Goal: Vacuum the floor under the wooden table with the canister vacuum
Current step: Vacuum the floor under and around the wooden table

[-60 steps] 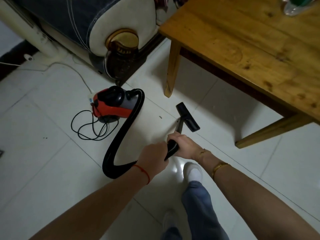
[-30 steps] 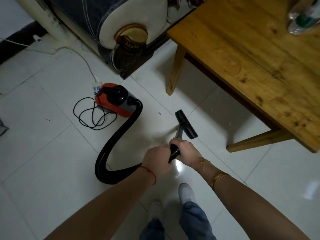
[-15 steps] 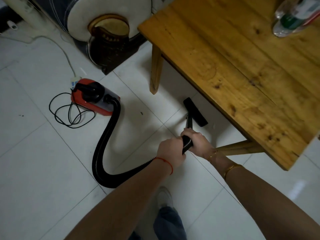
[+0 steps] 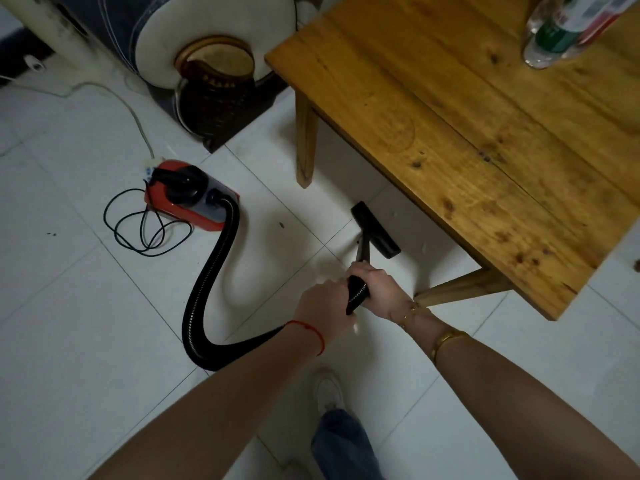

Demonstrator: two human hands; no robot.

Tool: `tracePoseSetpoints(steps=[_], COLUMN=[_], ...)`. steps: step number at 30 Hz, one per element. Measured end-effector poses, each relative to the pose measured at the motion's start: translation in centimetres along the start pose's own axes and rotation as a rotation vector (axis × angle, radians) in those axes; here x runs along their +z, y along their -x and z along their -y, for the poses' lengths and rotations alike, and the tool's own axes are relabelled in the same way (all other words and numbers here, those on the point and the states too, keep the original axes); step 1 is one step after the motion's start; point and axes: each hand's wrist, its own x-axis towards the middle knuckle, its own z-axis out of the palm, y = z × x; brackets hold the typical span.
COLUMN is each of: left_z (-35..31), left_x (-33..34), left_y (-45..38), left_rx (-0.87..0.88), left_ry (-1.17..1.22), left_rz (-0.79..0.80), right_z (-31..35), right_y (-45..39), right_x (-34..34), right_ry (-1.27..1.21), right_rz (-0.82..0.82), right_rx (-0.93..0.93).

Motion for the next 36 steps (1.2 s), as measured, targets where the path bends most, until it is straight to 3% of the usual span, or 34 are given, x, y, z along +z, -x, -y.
tracePoseSetpoints(steps=[9, 25, 36], left_z=[2.5, -0.9, 3.0], left_x=[0.7, 0.2, -0.2], left_y=[1.7, -6.9, 0.1], left_rx=[-0.022, 0.005, 0.001], left_ry=[-0.026, 0.055, 0.065], left_rz=[-0.028, -0.057, 0.01], right_z=[2.1, -4.5, 2.2], right_y=[0.1, -4.2, -1.2], right_x=[2.6, -2.9, 0.8], right_ry=[-0.005, 0.107, 0.056], right_rz=[-0.057, -0.084, 0.026], right_rx=[0.005, 0.042, 0.034])
